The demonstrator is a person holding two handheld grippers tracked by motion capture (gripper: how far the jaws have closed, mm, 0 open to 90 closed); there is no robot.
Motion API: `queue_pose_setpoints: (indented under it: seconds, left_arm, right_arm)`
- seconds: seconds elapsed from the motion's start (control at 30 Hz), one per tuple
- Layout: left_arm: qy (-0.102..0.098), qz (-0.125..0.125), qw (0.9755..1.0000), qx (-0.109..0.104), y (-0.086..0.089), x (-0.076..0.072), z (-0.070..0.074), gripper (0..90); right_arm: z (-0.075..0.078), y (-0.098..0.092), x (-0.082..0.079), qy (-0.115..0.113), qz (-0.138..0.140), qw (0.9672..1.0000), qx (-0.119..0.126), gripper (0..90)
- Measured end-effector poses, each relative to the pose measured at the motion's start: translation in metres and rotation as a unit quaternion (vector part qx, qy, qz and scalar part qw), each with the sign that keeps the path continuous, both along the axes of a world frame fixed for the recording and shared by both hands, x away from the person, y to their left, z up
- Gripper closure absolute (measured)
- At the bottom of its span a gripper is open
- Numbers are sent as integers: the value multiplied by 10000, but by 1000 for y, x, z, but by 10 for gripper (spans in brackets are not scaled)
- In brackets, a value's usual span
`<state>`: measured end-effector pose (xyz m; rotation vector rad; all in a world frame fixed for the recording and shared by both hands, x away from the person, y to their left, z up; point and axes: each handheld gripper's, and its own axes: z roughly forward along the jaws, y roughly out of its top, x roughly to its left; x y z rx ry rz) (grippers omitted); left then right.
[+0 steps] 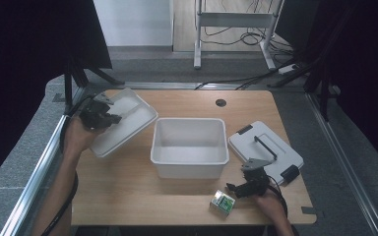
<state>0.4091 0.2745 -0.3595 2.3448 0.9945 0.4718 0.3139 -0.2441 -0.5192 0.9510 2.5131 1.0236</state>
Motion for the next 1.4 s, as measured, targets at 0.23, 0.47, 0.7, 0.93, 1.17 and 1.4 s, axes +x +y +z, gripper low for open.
queue_pose_setpoints:
  seconds: [0.23,0.47,0.7,0.93,1.17,1.4]
  left_arm:
    - [34,153,9999,-14,16,-5,-13,891]
    - [99,165,9998,-13,20,-8,-42,891]
    - [207,199,9996,-68,20,-11,-74,891]
    - [259,194,9994,-131,20,-14,-98,891]
    - [292,222,9992,-138,17,-16,-118,890]
    - [280,262,9992,-137,18,-19,-132,870]
  right_arm:
    - [0,0,0,-9,-13,10000,-4,19]
    - [0,0,0,-2,-21,10000,5,19]
    - [0,0,0,2,-26,10000,5,19]
    - [0,0,0,0,-26,10000,5,20]
    - [0,0,0,2,-27,10000,6,20]
    - [0,0,0,2,-28,10000,6,20]
